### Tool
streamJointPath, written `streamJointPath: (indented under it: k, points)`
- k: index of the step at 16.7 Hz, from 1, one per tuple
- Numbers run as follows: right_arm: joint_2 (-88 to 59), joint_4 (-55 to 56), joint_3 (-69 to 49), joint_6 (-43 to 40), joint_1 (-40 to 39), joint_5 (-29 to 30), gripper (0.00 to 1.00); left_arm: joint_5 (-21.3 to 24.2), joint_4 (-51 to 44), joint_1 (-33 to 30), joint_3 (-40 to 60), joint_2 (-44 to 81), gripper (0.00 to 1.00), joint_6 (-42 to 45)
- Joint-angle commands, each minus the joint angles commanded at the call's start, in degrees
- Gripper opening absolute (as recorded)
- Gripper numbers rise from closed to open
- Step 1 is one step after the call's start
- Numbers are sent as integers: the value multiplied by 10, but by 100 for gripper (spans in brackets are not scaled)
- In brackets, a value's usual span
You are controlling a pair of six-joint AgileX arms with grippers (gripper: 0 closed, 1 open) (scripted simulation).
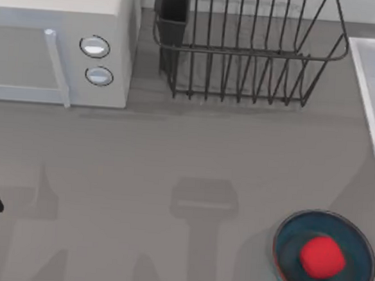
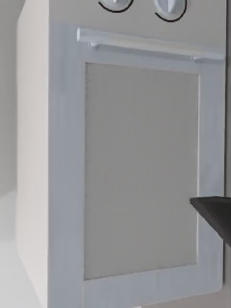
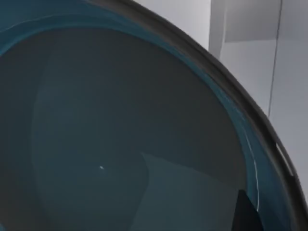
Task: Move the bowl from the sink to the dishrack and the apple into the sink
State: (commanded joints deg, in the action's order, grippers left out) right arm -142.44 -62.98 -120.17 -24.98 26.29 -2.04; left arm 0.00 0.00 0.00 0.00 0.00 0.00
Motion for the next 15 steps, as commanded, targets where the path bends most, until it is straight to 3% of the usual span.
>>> streamJointPath:
  k: [10, 15]
  points:
    - [456, -231, 217, -157, 151, -15, 0, 0, 0, 0, 0, 0, 100, 0]
    - [550, -287, 268, -198, 192, -21, 0, 0, 0, 0, 0, 0, 100, 0]
